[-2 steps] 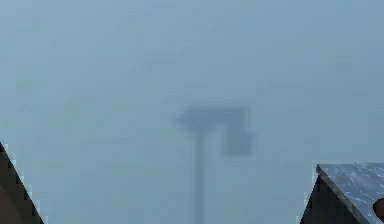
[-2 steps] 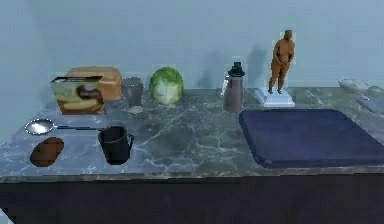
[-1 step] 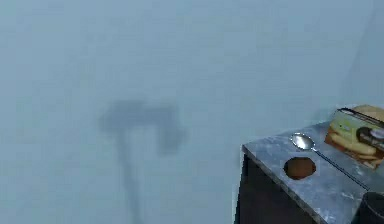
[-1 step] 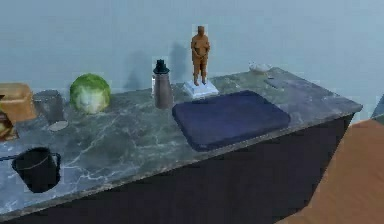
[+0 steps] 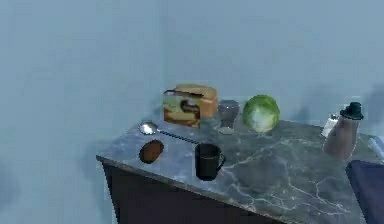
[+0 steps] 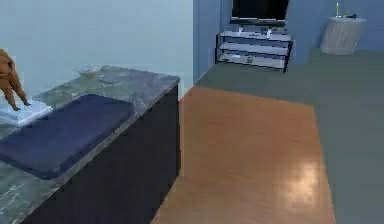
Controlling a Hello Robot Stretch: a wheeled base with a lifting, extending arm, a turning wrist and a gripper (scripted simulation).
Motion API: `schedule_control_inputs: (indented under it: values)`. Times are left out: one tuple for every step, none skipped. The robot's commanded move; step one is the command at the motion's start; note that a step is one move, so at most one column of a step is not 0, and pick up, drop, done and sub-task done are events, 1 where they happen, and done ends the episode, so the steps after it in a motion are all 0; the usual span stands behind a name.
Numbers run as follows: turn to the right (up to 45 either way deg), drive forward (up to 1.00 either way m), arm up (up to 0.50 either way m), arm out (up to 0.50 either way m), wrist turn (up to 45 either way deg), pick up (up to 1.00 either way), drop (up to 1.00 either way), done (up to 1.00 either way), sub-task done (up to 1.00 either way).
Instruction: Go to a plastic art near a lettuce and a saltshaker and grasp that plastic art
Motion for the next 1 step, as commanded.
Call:
schedule_control_inputs:
  values:
    - [42.0,0.00,0.00,0.00,0.0,0.00,0.00,0.00,0.00]
